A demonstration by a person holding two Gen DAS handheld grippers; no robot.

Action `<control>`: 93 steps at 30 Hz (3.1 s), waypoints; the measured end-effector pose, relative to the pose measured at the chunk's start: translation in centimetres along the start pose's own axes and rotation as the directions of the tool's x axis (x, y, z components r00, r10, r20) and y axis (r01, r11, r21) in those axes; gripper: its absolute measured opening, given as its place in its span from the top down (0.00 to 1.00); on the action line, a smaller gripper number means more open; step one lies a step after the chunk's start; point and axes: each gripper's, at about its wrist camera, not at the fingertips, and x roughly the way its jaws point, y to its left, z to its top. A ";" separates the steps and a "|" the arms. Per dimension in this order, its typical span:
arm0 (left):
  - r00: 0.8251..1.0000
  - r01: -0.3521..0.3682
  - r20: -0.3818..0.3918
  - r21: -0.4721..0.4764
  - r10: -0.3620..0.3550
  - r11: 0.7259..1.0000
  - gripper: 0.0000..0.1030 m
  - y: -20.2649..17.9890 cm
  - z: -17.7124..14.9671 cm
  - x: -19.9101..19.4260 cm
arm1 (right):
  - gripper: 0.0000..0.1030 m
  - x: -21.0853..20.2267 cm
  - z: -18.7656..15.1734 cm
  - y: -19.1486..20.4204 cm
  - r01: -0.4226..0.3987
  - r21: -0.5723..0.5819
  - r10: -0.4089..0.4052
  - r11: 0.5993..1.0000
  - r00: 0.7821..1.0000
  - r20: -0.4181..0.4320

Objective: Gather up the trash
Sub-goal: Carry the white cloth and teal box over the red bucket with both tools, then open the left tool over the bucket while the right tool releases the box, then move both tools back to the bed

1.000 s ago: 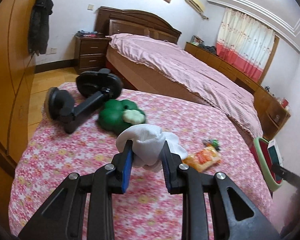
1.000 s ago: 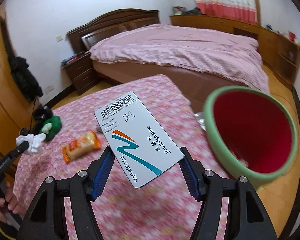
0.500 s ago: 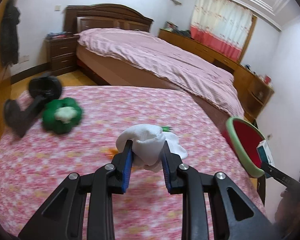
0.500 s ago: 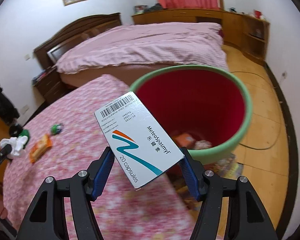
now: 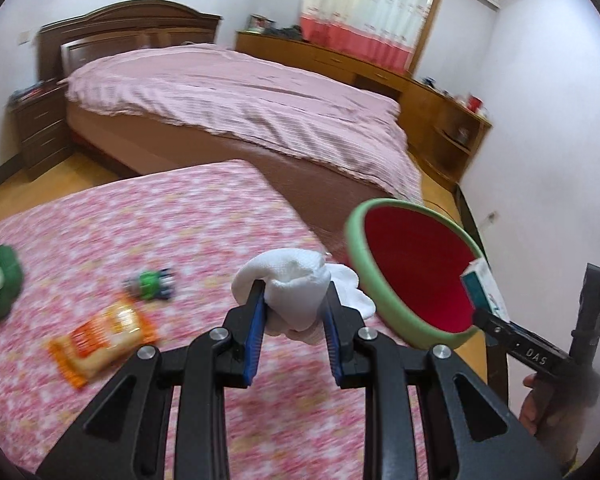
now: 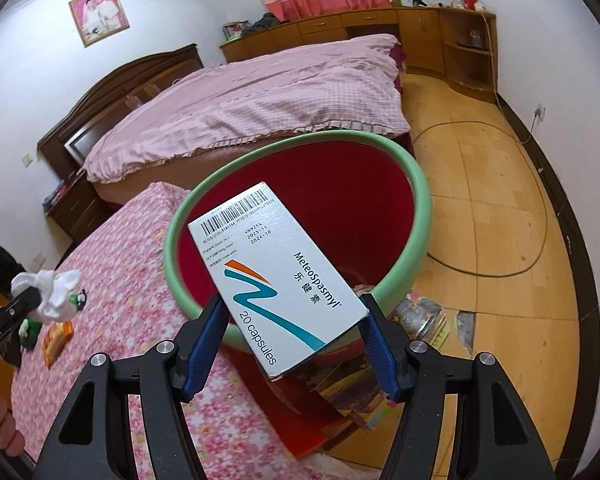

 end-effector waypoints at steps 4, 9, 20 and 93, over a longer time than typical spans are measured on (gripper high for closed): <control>0.999 0.032 -0.019 0.051 -0.031 0.998 0.74 -3.0 0.6 2.3 | 0.35 0.0 0.5 -0.8 0.003 0.013 -0.003 1.000 1.000 0.014; 0.997 0.069 -0.037 0.092 -0.065 0.993 0.74 -5.7 1.1 4.9 | 0.34 0.2 1.3 -1.8 0.003 0.033 -0.004 0.999 1.000 0.027; 0.994 0.099 -0.067 0.130 -0.091 0.987 0.74 -8.3 1.2 8.8 | 0.34 0.8 2.2 -3.3 -0.002 0.047 0.001 0.999 1.000 0.024; 0.956 -0.277 -0.138 -0.136 0.259 0.951 0.49 16.8 -1.8 1.6 | 0.31 1.0 -3.0 9.3 -0.136 -0.098 0.127 0.986 0.988 -0.091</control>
